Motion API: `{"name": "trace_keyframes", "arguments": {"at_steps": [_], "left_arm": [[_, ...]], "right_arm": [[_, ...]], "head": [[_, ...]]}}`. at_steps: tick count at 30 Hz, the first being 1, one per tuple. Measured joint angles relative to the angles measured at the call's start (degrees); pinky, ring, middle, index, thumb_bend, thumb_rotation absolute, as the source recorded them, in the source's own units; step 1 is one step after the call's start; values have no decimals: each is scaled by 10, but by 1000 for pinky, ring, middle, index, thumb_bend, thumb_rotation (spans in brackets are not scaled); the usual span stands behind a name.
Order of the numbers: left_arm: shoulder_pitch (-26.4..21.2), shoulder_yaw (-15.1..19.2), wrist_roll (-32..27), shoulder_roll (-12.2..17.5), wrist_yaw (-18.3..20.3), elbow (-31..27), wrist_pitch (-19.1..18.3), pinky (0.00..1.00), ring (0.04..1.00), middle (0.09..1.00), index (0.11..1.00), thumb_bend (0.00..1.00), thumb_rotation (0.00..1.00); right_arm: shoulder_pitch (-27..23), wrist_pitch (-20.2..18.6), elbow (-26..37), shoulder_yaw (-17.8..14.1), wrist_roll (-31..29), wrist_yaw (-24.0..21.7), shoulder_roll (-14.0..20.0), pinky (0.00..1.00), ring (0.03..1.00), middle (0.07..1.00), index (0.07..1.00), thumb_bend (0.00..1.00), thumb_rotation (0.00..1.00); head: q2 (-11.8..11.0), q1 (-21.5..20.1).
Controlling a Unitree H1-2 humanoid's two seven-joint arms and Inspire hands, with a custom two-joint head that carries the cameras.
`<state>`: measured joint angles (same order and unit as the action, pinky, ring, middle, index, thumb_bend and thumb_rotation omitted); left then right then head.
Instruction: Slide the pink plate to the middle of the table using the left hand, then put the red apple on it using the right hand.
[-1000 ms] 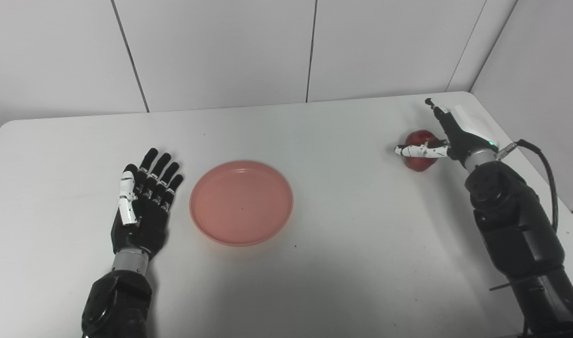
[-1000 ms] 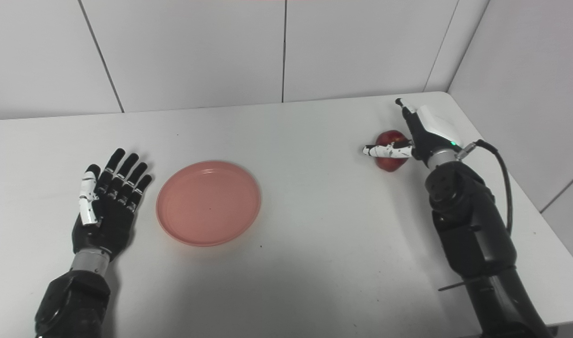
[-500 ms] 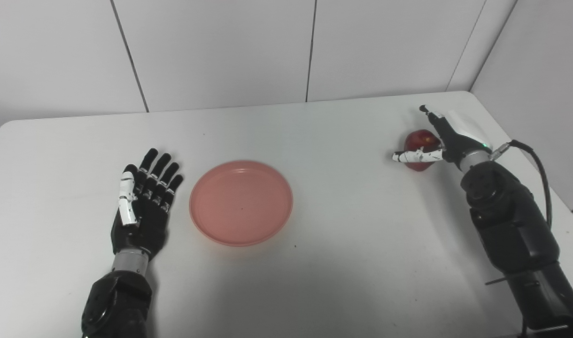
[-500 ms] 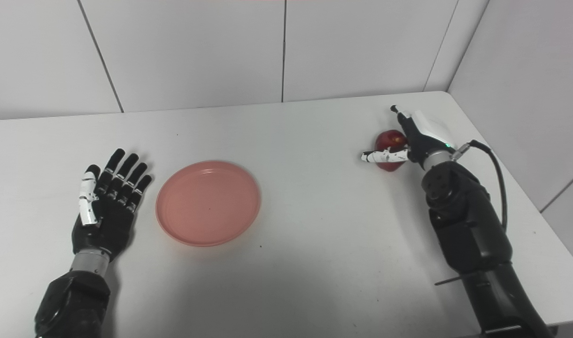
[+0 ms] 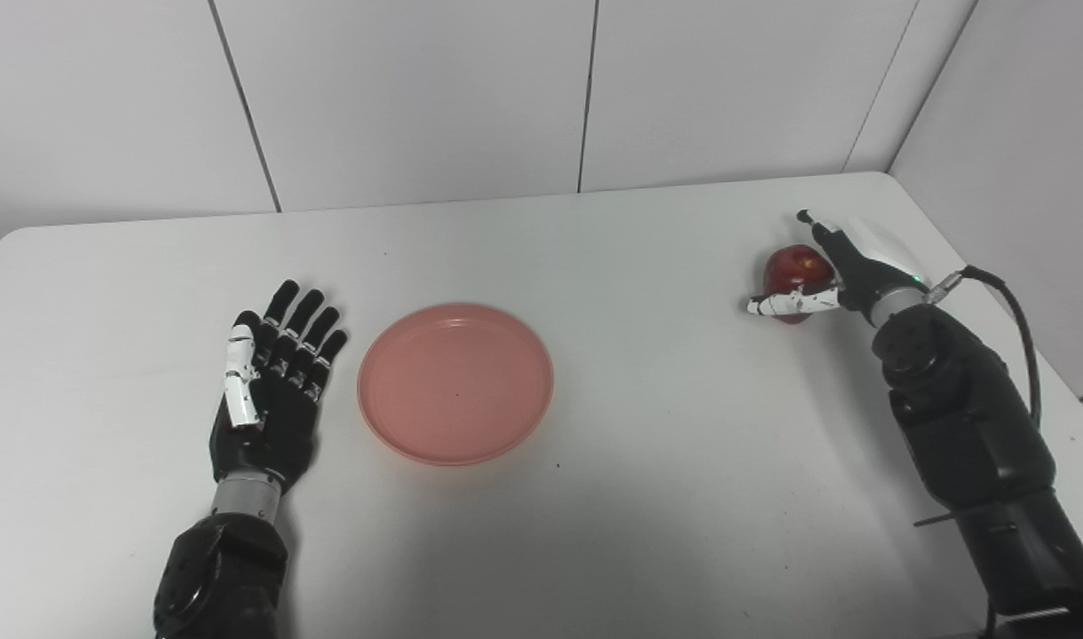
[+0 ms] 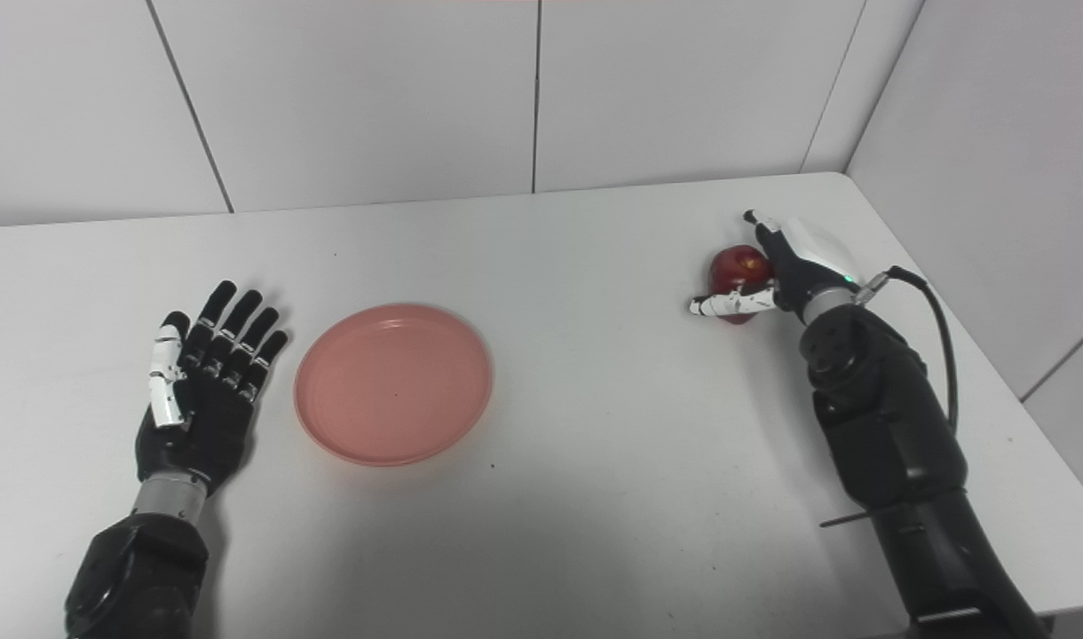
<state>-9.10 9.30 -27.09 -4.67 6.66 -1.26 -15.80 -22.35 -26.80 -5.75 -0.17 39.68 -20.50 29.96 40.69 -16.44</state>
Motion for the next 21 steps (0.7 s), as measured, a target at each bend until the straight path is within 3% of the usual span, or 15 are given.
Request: {"name": "trace_keyframes", "arguments": {"at_steps": [3,10,14,16,21], "left_arm": [[1,0,0,0,0,0,0,928,906,899,884,350,1000],[2,0,0,0,0,0,0,936,911,903,884,349,1000],[2,0,0,0,0,0,0,938,912,904,885,347,1000],[2,0,0,0,0,0,0,936,911,904,885,349,1000],[2,0,0,0,0,0,0,932,908,902,883,351,1000]], "right_arm": [[-1,0,-1,1,3,0,0,826,925,942,940,1000,388],[-2,0,-2,-3,0,4,-1,680,798,836,848,972,331],[-2,0,-2,-3,-12,17,-1,663,751,789,810,952,322],[-2,0,-4,-3,-18,29,-2,608,685,731,773,926,307],[-2,0,-16,-1,-36,55,-2,550,623,678,707,885,283]], "head": [[0,-1],[0,1],[0,1],[1,2],[1,3]]}}
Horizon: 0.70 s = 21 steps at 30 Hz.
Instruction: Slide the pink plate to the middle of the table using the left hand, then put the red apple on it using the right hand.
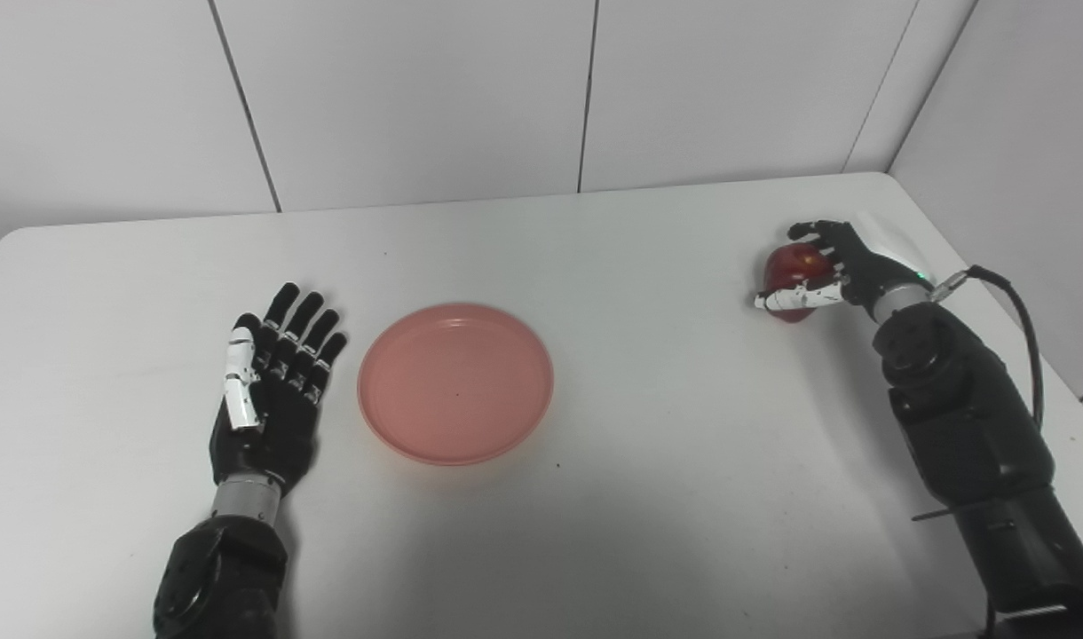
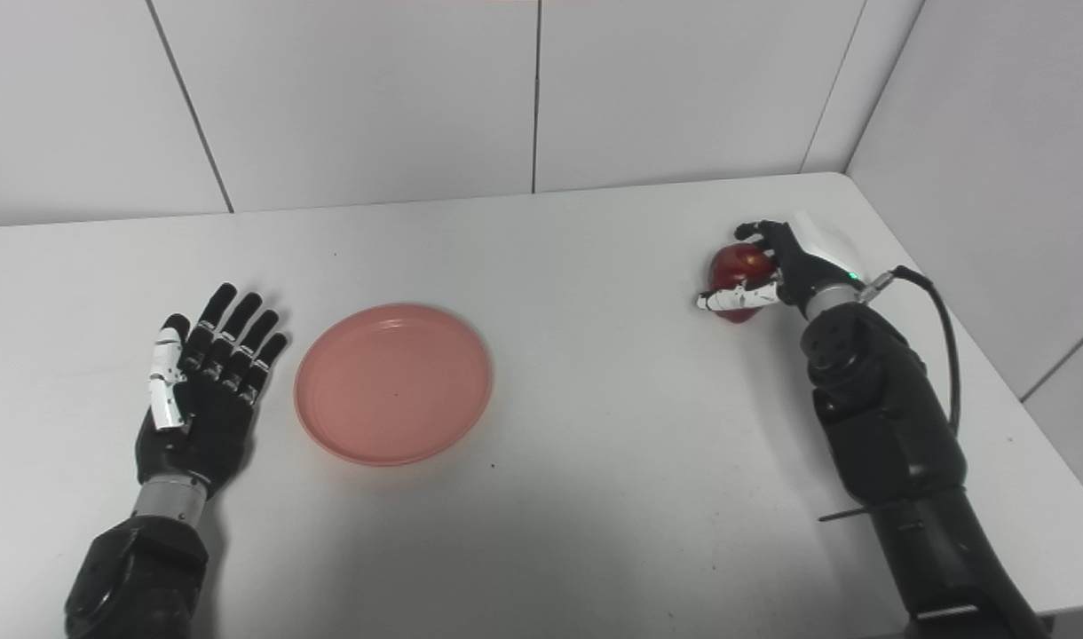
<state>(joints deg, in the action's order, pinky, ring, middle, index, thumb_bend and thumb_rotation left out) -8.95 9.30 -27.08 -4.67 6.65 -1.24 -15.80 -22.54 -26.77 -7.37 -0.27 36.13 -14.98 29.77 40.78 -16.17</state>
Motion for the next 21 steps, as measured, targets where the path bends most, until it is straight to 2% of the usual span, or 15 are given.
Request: {"name": "trace_keyframes", "arguments": {"at_steps": [7,16,17,18,21], "left_arm": [[0,-1,0,0,0,-1,0,934,909,903,884,350,1000],[1,0,0,0,0,-1,0,942,912,905,888,358,1000],[1,0,0,0,0,-1,0,940,911,906,888,357,1000],[1,0,0,0,0,-1,0,937,908,903,885,353,1000],[2,0,0,0,-2,-3,0,936,908,903,884,350,1000]], "right_arm": [[-2,2,-12,11,-19,25,1,492,540,585,576,779,205],[-11,12,-26,31,-21,39,11,393,465,515,540,683,162],[-12,12,-27,32,-21,40,12,383,455,506,509,584,151],[-13,12,-29,33,-21,42,12,376,450,502,498,551,147],[-13,13,-31,35,-21,48,14,345,424,484,486,517,140]], "head": [[0,1],[1,1],[1,1],[1,1],[1,1]]}}
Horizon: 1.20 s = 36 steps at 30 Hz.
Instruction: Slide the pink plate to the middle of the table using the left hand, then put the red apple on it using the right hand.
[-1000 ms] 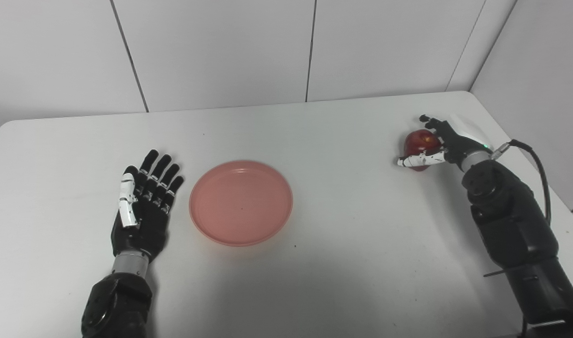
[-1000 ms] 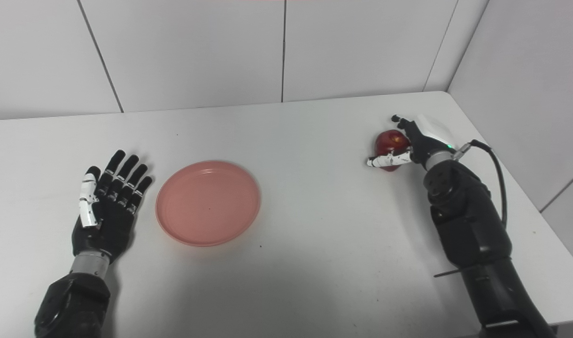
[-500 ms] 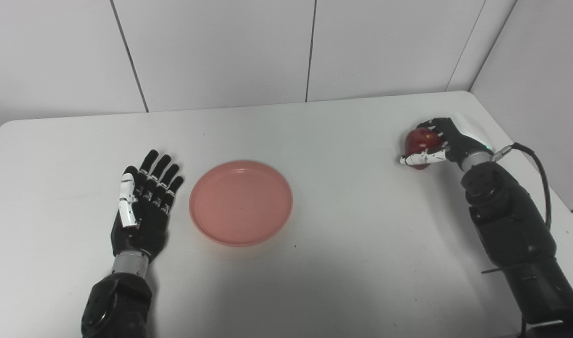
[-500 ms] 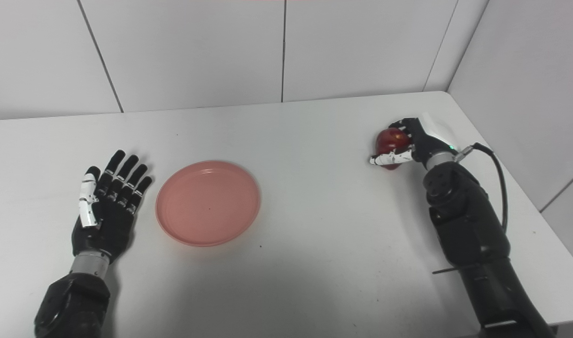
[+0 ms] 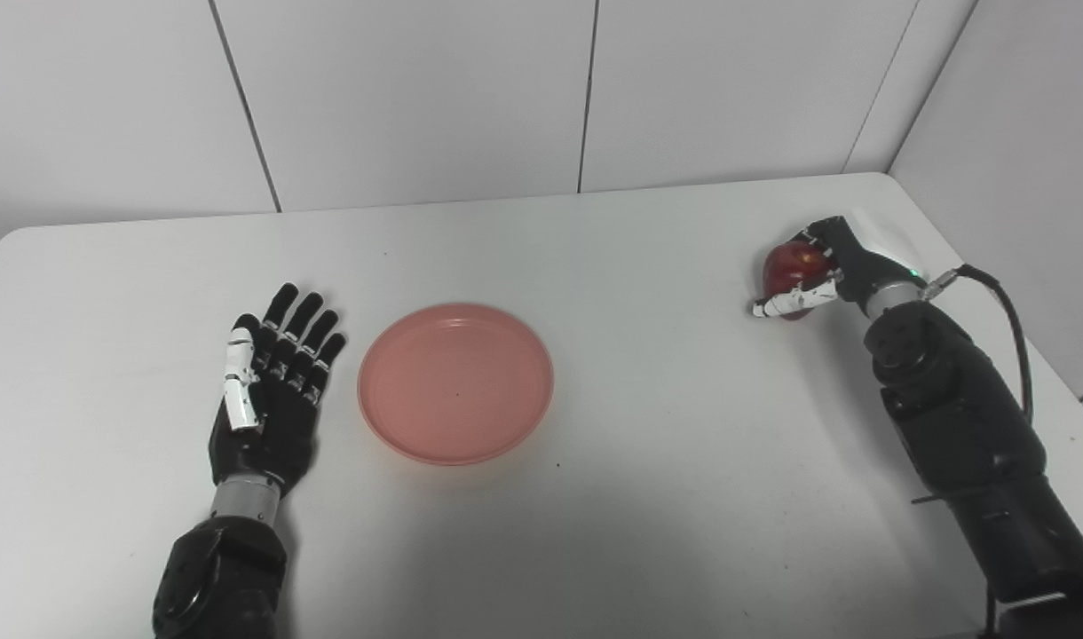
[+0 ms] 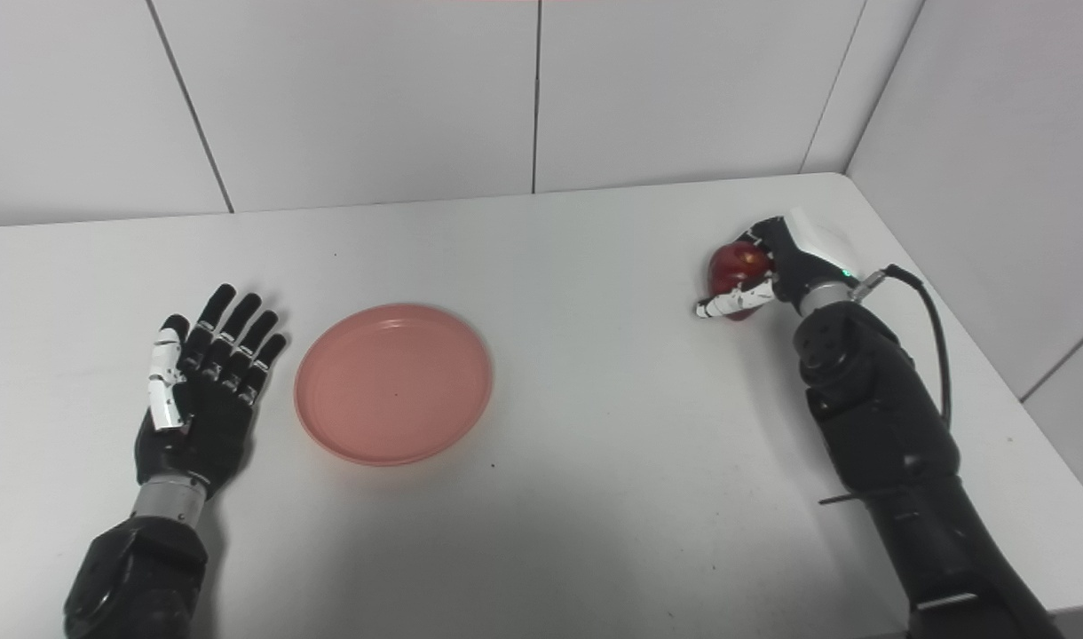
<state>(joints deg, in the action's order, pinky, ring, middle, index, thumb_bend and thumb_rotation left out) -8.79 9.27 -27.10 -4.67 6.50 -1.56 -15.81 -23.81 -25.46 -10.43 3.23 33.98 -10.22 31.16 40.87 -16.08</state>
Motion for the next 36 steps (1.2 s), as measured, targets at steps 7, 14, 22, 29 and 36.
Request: {"name": "trace_keyframes", "arguments": {"at_steps": [7,14,22,29,36], "left_arm": [[2,0,0,0,0,0,0,940,911,906,888,357,1000],[2,-1,0,1,0,0,0,935,908,903,886,355,1000],[3,-2,0,1,-1,1,0,935,906,899,880,353,1000],[3,-3,0,-1,-3,0,0,932,905,898,878,344,1000],[4,-13,1,-2,-8,-1,0,924,903,898,875,349,1000]], "right_arm": [[2,1,10,1,-6,0,6,343,424,482,486,514,139],[5,1,46,0,-14,1,8,352,437,495,486,513,142],[7,0,117,-3,-12,-1,11,341,434,490,486,513,145],[7,0,167,1,-11,-5,12,293,394,462,484,511,143],[-14,2,195,31,-10,-16,1,315,399,461,484,513,140]], "head": [[0,3],[0,3],[-1,7],[0,18],[0,34]]}}
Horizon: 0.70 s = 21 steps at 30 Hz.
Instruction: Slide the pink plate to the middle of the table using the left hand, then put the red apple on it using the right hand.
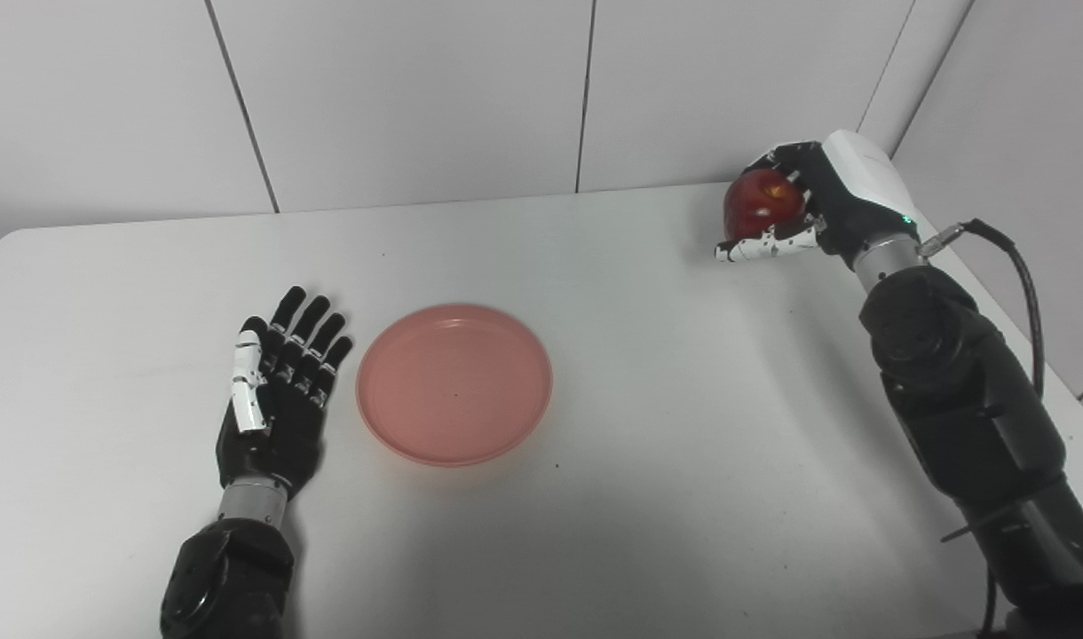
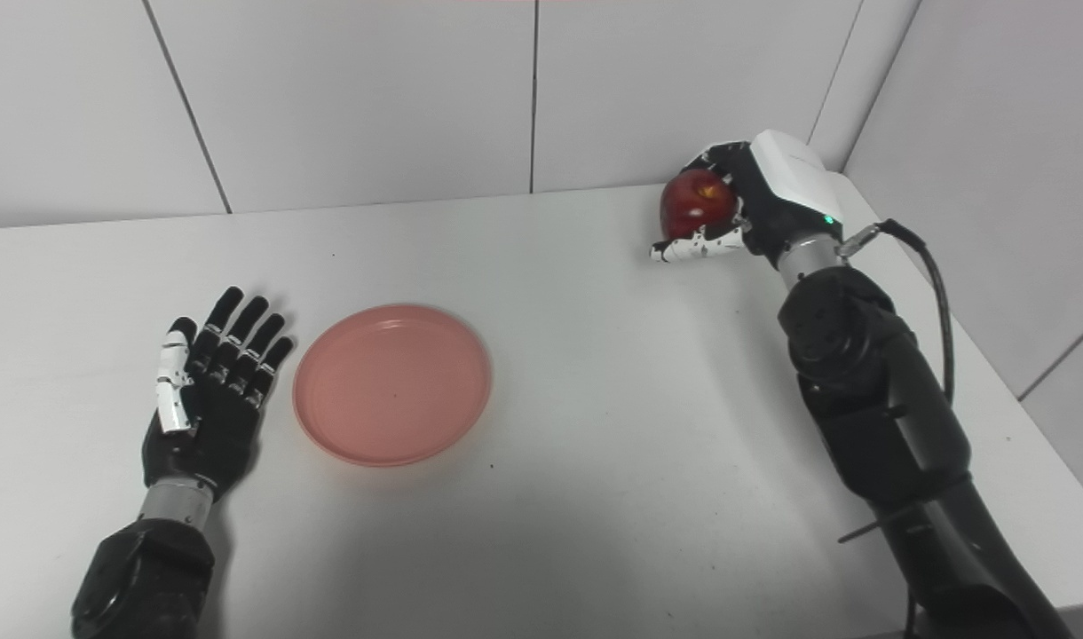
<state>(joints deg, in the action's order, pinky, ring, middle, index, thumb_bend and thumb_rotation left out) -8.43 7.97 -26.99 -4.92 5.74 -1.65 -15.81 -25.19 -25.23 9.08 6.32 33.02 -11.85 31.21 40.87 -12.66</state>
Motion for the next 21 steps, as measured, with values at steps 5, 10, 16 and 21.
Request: {"name": "trace_keyframes", "arguments": {"at_steps": [5,10,16,21], "left_arm": [[3,-5,3,-2,-6,-7,0,913,900,896,875,352,1000],[7,-8,9,-3,-10,-12,0,912,900,894,875,351,1000],[9,-9,12,-5,-12,-15,0,915,900,895,875,351,1000],[9,-9,12,-8,-15,-16,0,913,897,892,877,353,1000]], "right_arm": [[-17,0,18,32,17,-4,-25,310,398,473,485,515,142],[-33,1,23,60,27,-17,-56,225,325,457,486,513,145],[-47,1,34,84,45,-31,-90,304,390,467,485,515,145],[-54,1,34,105,56,-38,-116,301,394,481,486,516,150]], "head": [[1,11],[2,18],[4,24],[4,25]]}}
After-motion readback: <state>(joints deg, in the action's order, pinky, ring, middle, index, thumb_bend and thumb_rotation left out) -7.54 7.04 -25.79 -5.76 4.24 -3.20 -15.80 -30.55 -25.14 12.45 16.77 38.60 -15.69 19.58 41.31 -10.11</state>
